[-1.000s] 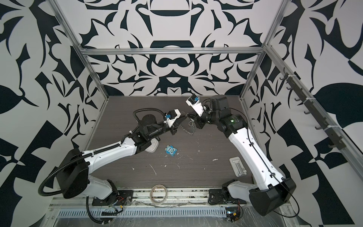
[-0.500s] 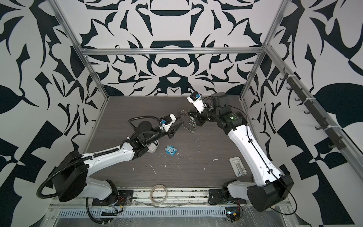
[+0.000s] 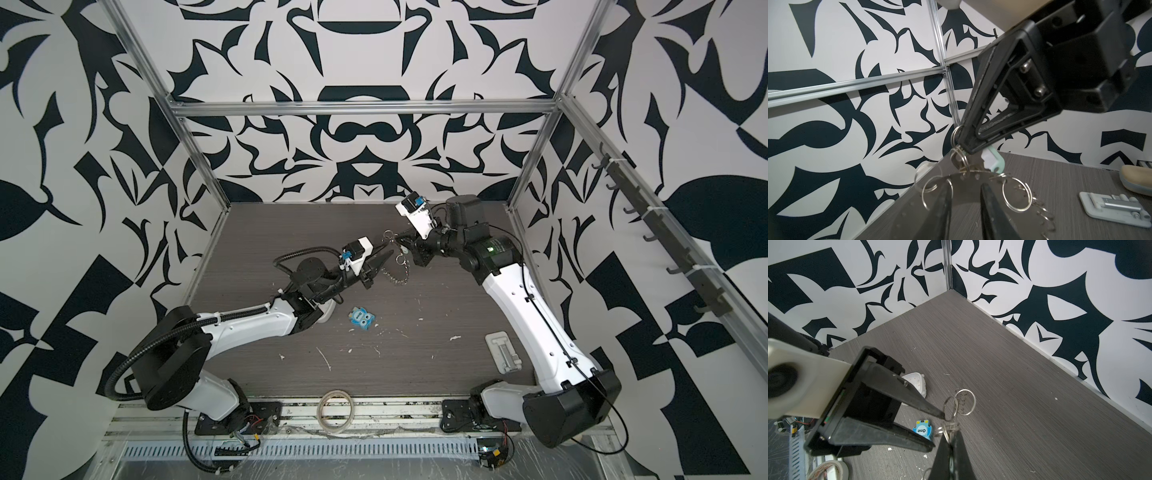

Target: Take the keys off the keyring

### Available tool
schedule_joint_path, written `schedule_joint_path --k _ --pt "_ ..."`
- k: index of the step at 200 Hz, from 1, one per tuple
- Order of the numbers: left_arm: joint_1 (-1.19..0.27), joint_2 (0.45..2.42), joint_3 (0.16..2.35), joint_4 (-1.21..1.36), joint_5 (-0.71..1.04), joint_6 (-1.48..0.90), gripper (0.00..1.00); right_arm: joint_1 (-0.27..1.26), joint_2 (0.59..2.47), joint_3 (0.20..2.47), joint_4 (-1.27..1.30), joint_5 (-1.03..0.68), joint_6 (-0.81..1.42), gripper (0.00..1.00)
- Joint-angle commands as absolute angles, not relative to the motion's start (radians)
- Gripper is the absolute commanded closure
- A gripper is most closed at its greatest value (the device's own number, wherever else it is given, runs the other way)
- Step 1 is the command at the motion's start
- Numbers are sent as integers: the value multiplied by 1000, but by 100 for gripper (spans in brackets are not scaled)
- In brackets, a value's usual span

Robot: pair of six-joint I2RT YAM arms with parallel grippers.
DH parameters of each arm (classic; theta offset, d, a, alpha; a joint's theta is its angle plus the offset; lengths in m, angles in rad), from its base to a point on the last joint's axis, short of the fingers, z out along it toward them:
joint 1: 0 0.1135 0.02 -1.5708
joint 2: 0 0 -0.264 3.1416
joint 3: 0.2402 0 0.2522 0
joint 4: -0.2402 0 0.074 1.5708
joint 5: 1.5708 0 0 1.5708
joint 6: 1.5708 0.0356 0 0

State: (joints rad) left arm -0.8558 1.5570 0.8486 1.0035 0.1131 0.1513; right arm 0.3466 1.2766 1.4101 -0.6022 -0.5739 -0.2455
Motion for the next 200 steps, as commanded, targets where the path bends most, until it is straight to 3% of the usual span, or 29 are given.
schedule_joint_path --k 1,89,110,200 --pt "-857 1573 892 1063 120 130 75 342 1232 1444 -550 -607 -231 100" --pt "-857 1599 921 1048 140 117 88 342 1220 1432 -559 -618 -226 100" --pt "-857 1598 922 1033 141 114 100 344 1218 1433 -563 -618 -226 100" --pt "-857 1490 1092 512 137 231 100 405 1257 1427 -722 -471 -355 100"
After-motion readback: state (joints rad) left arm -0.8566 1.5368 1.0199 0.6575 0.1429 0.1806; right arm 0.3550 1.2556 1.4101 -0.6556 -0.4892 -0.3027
